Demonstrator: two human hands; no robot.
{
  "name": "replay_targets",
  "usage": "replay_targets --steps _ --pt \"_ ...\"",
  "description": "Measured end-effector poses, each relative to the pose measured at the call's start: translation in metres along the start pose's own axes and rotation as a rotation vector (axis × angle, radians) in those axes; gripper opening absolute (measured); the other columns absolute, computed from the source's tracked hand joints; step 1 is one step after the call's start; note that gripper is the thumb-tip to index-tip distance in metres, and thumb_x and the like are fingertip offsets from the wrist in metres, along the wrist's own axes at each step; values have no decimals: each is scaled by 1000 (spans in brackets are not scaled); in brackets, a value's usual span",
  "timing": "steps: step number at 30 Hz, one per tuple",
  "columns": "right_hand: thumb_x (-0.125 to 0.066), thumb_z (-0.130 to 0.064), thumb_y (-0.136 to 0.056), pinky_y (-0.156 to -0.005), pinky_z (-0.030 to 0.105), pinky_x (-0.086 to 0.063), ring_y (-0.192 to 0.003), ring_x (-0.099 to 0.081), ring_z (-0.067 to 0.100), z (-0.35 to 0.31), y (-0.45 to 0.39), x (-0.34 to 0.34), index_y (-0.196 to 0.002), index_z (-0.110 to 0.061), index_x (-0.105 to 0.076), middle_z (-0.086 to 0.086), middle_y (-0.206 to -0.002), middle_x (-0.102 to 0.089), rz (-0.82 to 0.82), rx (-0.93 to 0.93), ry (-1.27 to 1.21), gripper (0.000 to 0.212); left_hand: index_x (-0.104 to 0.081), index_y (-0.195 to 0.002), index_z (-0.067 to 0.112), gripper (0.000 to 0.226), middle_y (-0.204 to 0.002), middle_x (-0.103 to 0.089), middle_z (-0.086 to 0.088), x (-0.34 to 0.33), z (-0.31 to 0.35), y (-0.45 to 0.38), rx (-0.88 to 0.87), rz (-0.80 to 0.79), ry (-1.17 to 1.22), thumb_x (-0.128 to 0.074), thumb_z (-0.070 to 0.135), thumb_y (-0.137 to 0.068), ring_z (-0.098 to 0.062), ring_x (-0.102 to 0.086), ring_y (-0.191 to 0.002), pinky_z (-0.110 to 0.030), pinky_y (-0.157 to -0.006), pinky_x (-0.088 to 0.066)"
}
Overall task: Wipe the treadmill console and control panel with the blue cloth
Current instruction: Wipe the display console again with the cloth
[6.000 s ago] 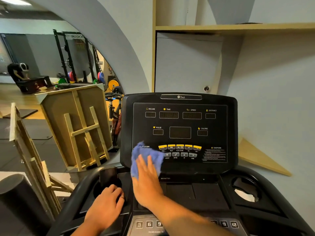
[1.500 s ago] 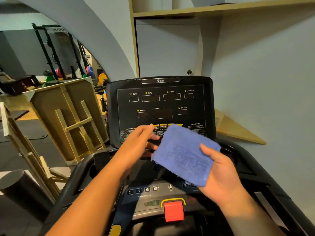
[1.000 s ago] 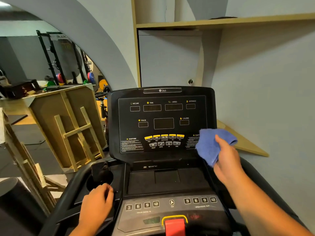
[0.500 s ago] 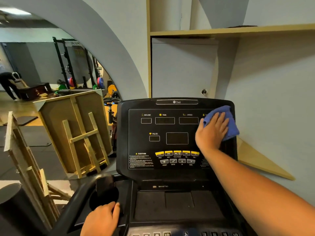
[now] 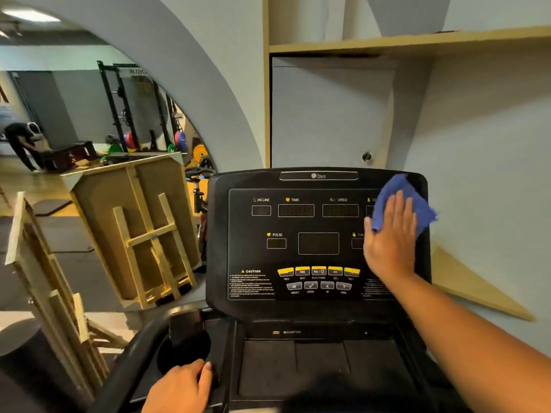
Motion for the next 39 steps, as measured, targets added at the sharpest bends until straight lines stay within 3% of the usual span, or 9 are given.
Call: replay_targets --steps 4,11,16,19,24,27,30,35,39 --pt "-19 -58 -103 -123 56 -12 -154 -1 37 -37 -25 13 -158 -1 -5 22 -166 -5 48 -224 -107 81 -63 -88 45 34 -101 -72 15 -3 6 -4 20 -32 -9 -34 61 -99 1 -63 -96 -19 -78 -44" --pt "-30 -56 -102 -125 49 -8 -155 8 28 -129 31 -25 -159 -8 -4 10 -167 3 -77 613 73 79 -65 -90 43 38 -100 -72 13 -3 7 -1 41 -57 -1 -34 63 -98 0 -63 -98 -21 -83 -48" --pt "-28 -50 -104 -124 54 -12 -155 1 31 -68 -9 1 -158 -9 0 16 -167 -7 -13 143 -41 74 -68 -100 37 40 -96 -67 12 5 16 1 8 -65 17 -35 60 -100 -1 -56 -87 -22 -82 -42" --pt "-23 -55 -103 -122 59 -16 -153 -10 41 -113 -24 5 -157 0 -10 23 -164 -16 74 -13 -59 79 -65 -91 35 39 -95 -68 10 6 15 1 -6 -33 31 -35 59 -99 -3 -57 -84 -22 -81 -47" --pt "-29 -55 -103 -124 53 -10 -154 -6 38 -225 15 -26 -158 -3 -17 19 -166 -13 1 549 46 77 -60 -92 30 39 -89 -62 9 7 13 6 -25 -15 45 -32 57 -100 -7 -65 -103 -29 -84 -51" --pt "-35 -52 -103 -125 49 -10 -155 -3 33 -220 55 -40 -158 -4 -18 16 -167 -14 -48 849 74 75 -63 -96 30 39 -96 -68 7 11 16 14 -29 -11 44 -33 55 -101 -9 -64 -104 -30 -89 -52" --pt "-40 -49 -102 -122 49 -14 -155 -3 31 -179 47 -40 -159 -6 -12 15 -167 -13 -49 796 77 77 -66 -100 29 41 -97 -68 7 15 16 16 -30 -11 73 -34 55 -100 -8 -64 -101 -30 -91 -52" --pt "-28 -53 -102 -124 52 -7 -154 -8 39 -205 -7 -17 -159 -6 -14 18 -166 -16 15 358 29 75 -59 -92 32 33 -90 -61 5 21 18 16 -35 -10 64 -34 53 -101 -12 -57 -85 -31 -88 -51" --pt "-32 -55 -103 -125 52 -9 -154 -6 37 -275 27 -33 -159 -5 -16 17 -167 -12 3 622 41 76 -54 -89 31 31 -86 -57 3 22 17 19 -43 13 53 -34 49 -103 -14 -48 -80 -33 -86 -49"
Point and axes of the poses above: each hand's wrist, its own y-axis away from the middle knuckle, its own x-axis out of the back of the hand, z = x × y, the point moved 6 cm from there along -y, towards the middle knuckle
